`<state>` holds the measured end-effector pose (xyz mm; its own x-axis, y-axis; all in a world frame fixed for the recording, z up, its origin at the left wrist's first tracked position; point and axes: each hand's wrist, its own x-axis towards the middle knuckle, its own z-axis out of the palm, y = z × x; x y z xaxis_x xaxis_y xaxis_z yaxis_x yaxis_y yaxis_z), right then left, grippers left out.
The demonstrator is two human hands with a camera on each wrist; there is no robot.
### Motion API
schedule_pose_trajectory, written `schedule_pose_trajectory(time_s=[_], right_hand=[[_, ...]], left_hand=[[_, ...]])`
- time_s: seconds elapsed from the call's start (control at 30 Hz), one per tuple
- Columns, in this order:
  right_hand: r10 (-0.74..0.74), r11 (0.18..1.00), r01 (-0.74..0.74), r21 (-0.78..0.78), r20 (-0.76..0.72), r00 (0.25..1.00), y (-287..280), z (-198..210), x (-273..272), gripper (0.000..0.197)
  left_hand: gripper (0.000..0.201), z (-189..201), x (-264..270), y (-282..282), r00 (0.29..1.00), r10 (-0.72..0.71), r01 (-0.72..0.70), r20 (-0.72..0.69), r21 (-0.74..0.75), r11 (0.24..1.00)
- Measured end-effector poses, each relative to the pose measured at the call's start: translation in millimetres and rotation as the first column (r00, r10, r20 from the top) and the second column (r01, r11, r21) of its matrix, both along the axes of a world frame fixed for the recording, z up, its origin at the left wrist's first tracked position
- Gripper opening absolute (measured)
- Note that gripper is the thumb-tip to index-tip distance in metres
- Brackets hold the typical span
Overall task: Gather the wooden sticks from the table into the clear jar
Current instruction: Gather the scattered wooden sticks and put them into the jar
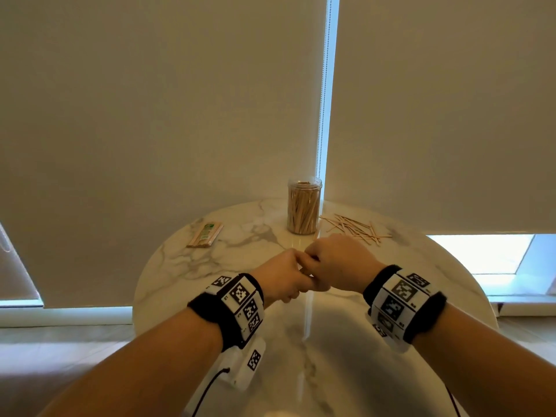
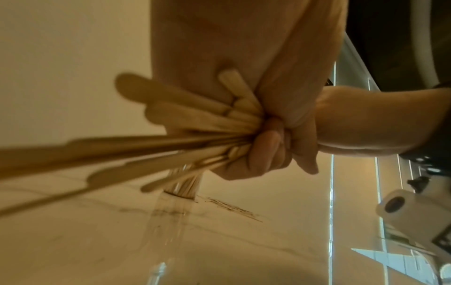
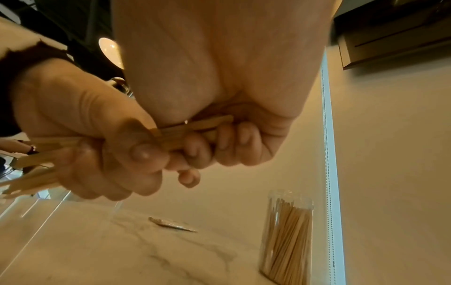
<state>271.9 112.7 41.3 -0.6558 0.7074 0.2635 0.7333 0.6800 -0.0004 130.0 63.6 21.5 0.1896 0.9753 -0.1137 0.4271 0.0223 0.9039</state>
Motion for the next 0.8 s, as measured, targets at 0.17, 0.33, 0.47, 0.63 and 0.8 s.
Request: schedule_pose_trajectory(time_s=[0.17, 0.33, 0.47, 0.63, 0.8], right_hand=[[0.013, 0.996, -0.017, 0.086, 0.036, 0.999, 0, -5, -1, 0.058], [-0.032, 0.985, 0.012, 0.171, 0.112, 0.993, 6, -11, 2, 0.062], [-0.095, 0.993, 0.095, 0.073, -0.012, 0.995, 16, -11, 14, 0.055], [-0.284, 0.959, 0.274, -0.077, -0.18, 0.942, 33, -9, 44, 0.057], [-0.273, 0.962, 0.254, -0.101, -0.287, 0.918, 23, -12, 23, 0.054]], left_hand=[[0.04, -9, -4, 8, 0.998, 0.067, -0.067, 0.019, 0.019, 0.998], [0.047, -1, -1, 7, 0.999, -0.041, 0.043, -0.03, 0.059, 0.997], [0.061, 11, -10, 4, 0.988, -0.033, 0.037, -0.151, 0.028, 0.999], [0.066, 17, -42, 18, 0.909, 0.415, -0.418, 0.046, 0.081, 0.905], [0.054, 24, -4, 10, 0.729, 0.437, -0.383, 0.527, -0.216, 0.898]])
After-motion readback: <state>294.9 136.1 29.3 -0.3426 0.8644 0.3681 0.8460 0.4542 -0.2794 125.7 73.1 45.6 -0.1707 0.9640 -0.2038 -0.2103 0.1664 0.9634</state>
